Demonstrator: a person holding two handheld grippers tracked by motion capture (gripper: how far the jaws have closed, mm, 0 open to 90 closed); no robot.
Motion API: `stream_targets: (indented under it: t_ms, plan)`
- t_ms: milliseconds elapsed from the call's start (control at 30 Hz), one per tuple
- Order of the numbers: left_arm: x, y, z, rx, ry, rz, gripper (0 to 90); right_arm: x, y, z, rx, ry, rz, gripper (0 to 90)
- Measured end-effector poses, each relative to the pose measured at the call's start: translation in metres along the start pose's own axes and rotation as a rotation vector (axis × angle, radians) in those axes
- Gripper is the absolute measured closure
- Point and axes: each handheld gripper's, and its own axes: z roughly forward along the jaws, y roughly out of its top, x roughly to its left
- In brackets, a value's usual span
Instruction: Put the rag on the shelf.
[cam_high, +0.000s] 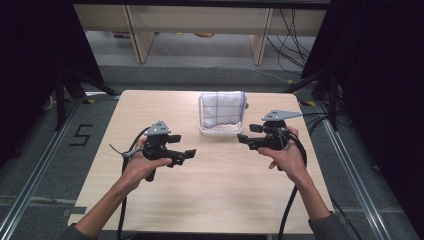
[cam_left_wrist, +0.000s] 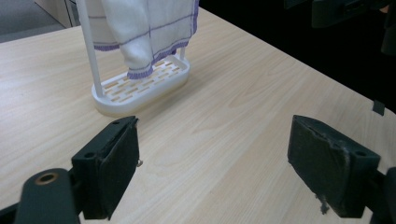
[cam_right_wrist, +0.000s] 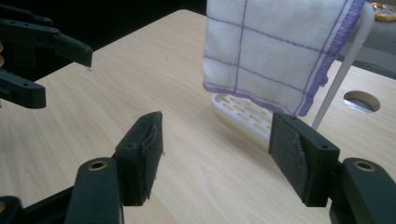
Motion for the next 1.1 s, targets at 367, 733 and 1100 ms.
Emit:
stream_targets:
  t_ms: [367, 733, 1100]
  plan:
    - [-0.007, -0.021, 0.003, 0.019, -0.003, 0.023, 15.0, 0.002, -0.023, 0.007, -0.007, 0.021, 0.009, 35.7]
    - [-0.012, -0.052, 0.006, 0.034, 0.012, 0.032, 15.0, 0.005, -0.045, 0.022, 0.044, 0.045, 0.043, 35.7]
    - [-0.018, -0.081, -0.006, 0.037, 0.032, 0.042, 15.2, 0.007, -0.054, 0.026, 0.049, 0.034, 0.033, 34.7]
